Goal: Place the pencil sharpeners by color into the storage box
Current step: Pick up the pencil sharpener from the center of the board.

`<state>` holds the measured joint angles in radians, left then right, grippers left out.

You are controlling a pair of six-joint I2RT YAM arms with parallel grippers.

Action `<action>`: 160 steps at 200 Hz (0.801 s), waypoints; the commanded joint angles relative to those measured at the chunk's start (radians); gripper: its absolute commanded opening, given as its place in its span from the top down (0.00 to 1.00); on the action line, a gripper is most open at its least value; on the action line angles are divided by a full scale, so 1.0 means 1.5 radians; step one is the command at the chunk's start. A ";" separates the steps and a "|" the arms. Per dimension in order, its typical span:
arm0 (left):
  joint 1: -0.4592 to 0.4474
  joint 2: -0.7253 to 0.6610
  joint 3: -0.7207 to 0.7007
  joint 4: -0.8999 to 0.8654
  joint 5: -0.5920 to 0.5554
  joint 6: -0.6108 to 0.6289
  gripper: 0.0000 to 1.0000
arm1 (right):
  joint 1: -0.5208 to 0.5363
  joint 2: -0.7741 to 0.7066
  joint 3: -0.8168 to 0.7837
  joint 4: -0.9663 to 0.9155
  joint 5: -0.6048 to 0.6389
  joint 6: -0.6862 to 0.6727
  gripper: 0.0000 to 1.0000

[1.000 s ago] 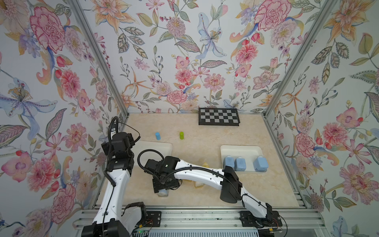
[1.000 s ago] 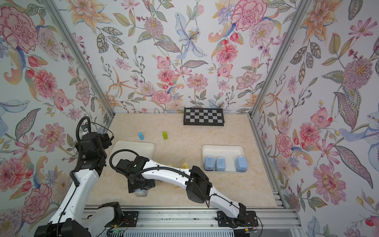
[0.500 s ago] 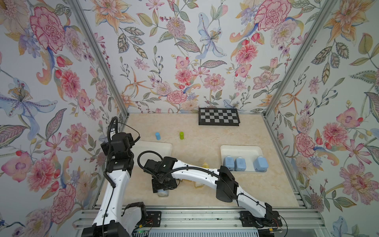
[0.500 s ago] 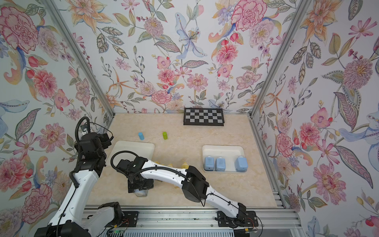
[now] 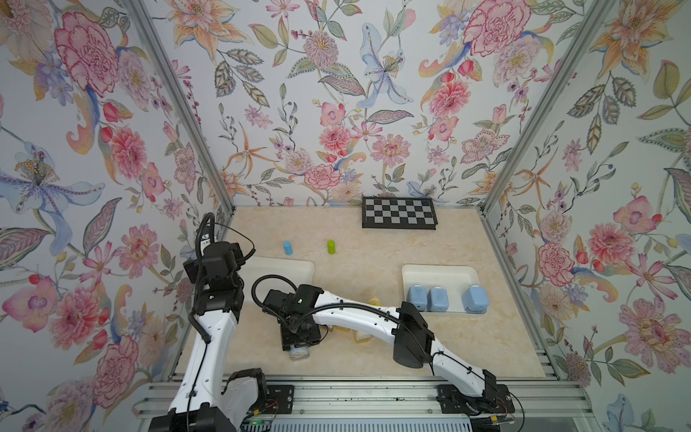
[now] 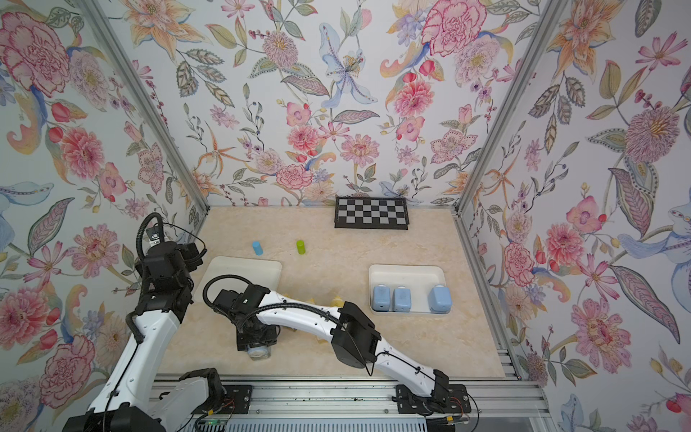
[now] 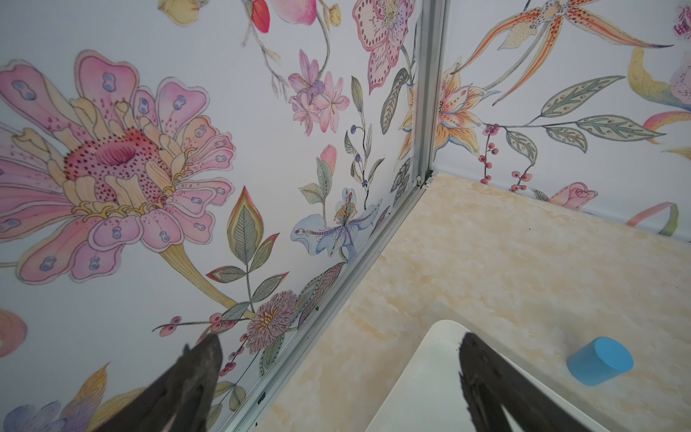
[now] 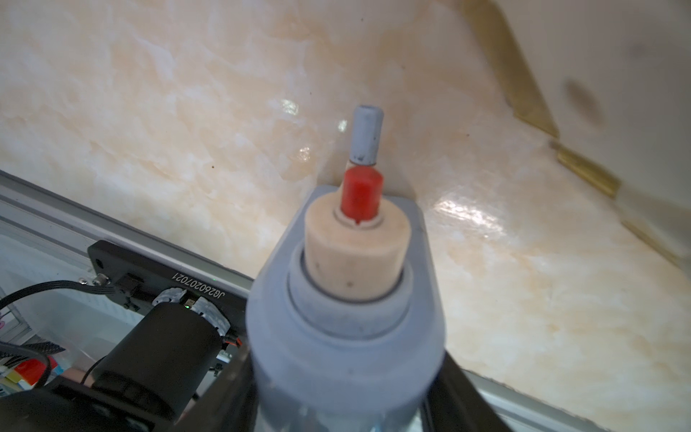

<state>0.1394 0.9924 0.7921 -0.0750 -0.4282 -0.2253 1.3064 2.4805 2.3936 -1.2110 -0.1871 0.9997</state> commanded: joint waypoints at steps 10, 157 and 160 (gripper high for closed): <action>0.003 -0.016 -0.004 -0.004 -0.016 -0.009 0.01 | -0.005 0.021 0.011 -0.005 -0.010 0.004 0.51; 0.003 -0.019 -0.004 -0.007 -0.026 -0.010 0.01 | -0.002 -0.064 -0.014 -0.005 0.003 -0.020 0.55; 0.003 -0.019 -0.004 -0.007 -0.025 -0.010 0.00 | -0.002 -0.066 -0.014 -0.006 0.003 -0.021 0.55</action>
<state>0.1390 0.9794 0.7921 -0.0750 -0.4351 -0.2253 1.3018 2.4687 2.3863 -1.2125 -0.1982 0.9802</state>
